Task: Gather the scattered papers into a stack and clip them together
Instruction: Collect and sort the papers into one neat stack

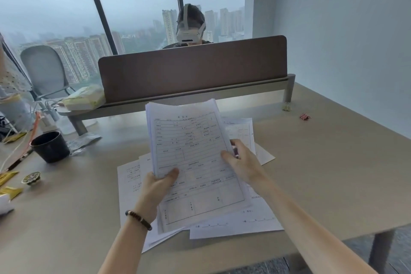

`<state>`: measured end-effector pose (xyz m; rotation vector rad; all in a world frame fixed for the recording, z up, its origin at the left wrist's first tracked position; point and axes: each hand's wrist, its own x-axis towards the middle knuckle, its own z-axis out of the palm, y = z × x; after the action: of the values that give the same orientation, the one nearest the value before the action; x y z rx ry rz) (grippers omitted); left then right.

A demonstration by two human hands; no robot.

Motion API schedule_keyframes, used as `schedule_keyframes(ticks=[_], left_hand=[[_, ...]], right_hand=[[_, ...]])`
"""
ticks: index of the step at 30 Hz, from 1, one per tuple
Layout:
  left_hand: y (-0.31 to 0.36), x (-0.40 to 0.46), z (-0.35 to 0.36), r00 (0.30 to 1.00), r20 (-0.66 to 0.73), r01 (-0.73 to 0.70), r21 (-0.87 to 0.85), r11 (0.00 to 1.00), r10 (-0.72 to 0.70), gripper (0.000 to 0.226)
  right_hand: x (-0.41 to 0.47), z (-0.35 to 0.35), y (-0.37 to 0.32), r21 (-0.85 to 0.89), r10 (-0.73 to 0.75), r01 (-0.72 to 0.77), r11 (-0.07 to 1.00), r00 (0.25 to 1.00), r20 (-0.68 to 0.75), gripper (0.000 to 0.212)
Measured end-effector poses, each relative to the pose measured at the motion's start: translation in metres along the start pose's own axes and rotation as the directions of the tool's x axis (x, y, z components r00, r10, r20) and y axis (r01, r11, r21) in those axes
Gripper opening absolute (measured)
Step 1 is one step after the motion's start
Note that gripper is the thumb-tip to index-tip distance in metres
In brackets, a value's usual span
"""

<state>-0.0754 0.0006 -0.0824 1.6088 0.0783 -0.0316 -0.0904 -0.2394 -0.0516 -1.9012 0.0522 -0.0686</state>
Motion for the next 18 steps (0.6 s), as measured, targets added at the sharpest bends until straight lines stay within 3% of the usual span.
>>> schedule_keyframes(ticks=[2, 5, 8, 10, 13, 18], left_hand=[[-0.001, 0.006, -0.017, 0.998, 0.002, 0.058, -0.011, 0.998, -0.058, 0.019], [-0.005, 0.015, -0.045, 0.991, -0.004, 0.135, 0.021, 0.991, -0.135, 0.023], [-0.013, 0.017, -0.057, 0.982, -0.045, 0.19, 0.097, 0.977, -0.186, 0.019], [-0.022, 0.018, -0.058, 0.973, -0.07, 0.228, 0.167, 0.959, -0.219, 0.021], [-0.027, 0.022, -0.052, 0.971, -0.109, 0.231, 0.233, 0.944, -0.211, 0.023], [-0.025, 0.025, -0.044, 0.975, -0.129, 0.215, 0.304, 0.928, -0.183, 0.017]], right_hand=[[0.006, -0.006, 0.012, -0.268, 0.035, -0.045, 0.962, 0.999, -0.041, 0.041], [0.01, -0.015, 0.033, -0.638, 0.092, -0.162, 0.753, 0.986, -0.141, 0.052], [0.012, -0.021, 0.05, -0.757, 0.166, -0.248, 0.604, 0.969, -0.185, 0.059], [0.015, -0.021, 0.058, -0.793, 0.149, -0.243, 0.559, 0.97, -0.192, 0.06], [0.02, -0.021, 0.064, -0.767, 0.122, -0.244, 0.593, 0.969, -0.213, 0.06], [0.034, -0.031, 0.067, -0.448, 0.187, -0.26, 0.855, 0.962, -0.201, 0.062]])
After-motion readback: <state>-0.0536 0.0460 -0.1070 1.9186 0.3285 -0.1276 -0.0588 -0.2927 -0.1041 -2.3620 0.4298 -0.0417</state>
